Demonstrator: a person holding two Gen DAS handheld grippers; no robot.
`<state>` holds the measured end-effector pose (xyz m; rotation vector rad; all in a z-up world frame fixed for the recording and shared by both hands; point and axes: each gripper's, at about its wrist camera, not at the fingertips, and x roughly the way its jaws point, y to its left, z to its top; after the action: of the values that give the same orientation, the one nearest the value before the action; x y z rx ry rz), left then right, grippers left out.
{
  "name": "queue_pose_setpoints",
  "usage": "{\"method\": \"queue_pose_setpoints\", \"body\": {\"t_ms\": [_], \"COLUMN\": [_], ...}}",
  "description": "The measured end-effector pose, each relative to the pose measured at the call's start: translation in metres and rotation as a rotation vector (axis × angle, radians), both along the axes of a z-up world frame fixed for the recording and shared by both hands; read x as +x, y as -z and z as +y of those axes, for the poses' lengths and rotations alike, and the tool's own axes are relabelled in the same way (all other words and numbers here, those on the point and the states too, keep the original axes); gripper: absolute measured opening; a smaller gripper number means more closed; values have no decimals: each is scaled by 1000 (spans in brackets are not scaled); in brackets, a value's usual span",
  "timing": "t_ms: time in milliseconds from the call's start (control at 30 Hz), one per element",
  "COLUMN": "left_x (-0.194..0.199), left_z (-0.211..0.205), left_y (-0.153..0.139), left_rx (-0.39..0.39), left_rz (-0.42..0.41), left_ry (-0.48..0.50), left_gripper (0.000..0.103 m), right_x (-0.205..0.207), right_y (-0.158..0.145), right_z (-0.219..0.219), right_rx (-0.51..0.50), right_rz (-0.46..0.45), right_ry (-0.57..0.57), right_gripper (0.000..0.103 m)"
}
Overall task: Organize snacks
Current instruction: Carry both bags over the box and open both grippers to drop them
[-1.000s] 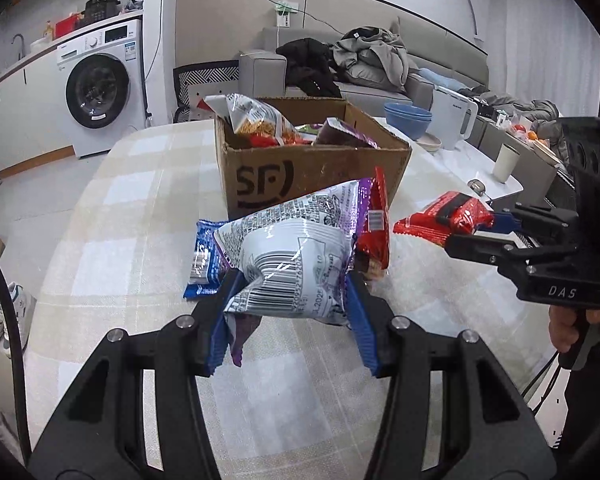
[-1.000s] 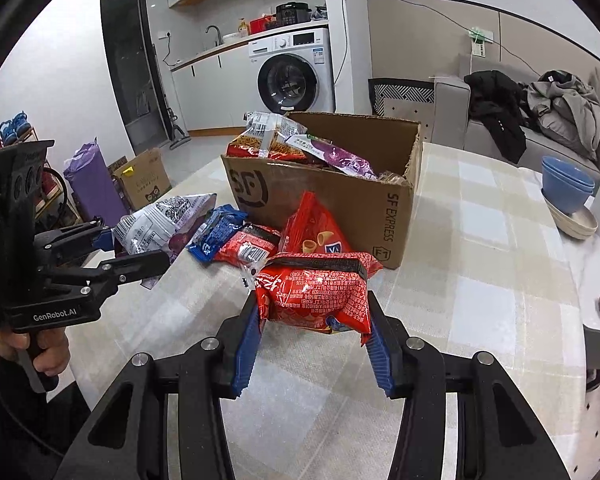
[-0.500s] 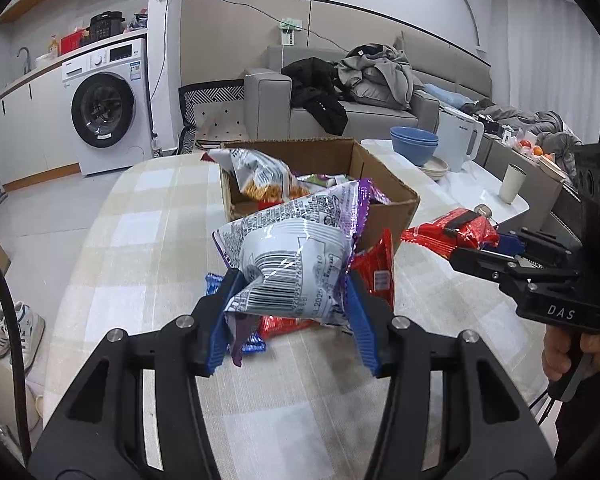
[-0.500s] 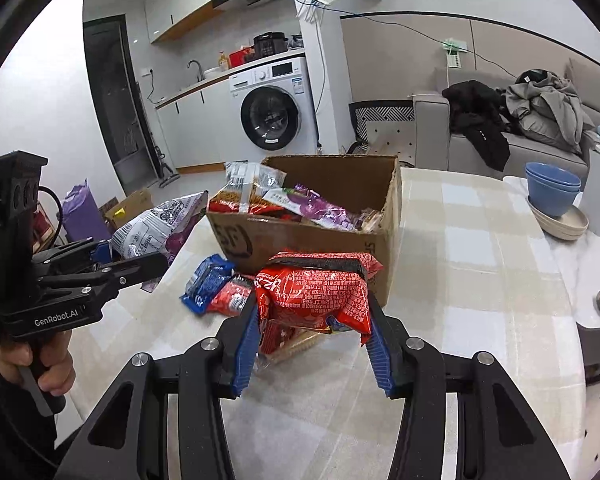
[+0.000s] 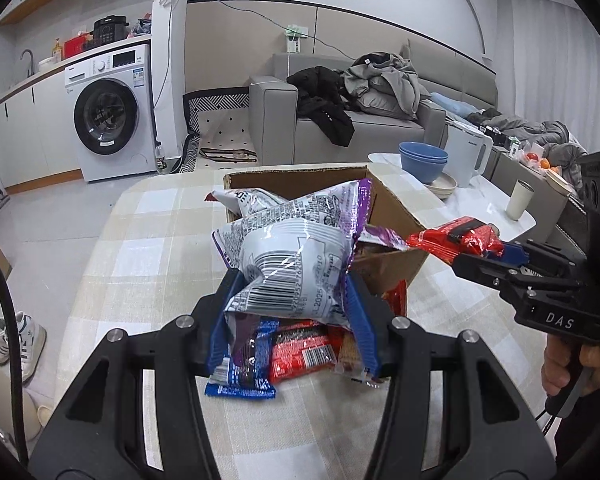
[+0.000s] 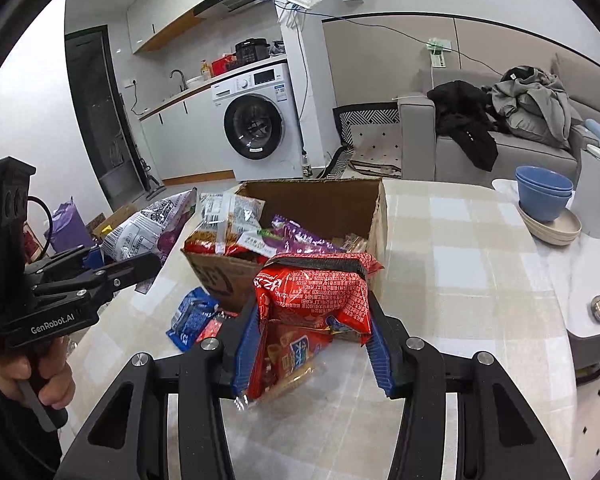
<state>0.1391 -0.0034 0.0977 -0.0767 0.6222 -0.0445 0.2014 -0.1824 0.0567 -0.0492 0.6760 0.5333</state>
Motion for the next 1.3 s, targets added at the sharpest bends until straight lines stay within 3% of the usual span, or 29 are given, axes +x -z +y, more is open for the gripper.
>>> {"method": "queue_pose_setpoints", "body": {"t_ms": [333,833,1167,1300], "left_x": [45,93,122,139], "left_z": [5,7,8,15], "left_y": [-7,14,2,3], "left_rx": [3,62,54,14], "left_rz": [5,17,19,37], "left_ry": [-7,-8,3,8], "left_gripper": [49,50,50,51], "right_x": [25,55,77,78], "right_y": [-12,1,2,1], "right_z": [19,41,55,61], "right_rx": [-25,-64,-77,-85], "right_rz": [-2,36,55,40], "right_ry": [11,12,8,0], "right_gripper": [48,48,49,60]}}
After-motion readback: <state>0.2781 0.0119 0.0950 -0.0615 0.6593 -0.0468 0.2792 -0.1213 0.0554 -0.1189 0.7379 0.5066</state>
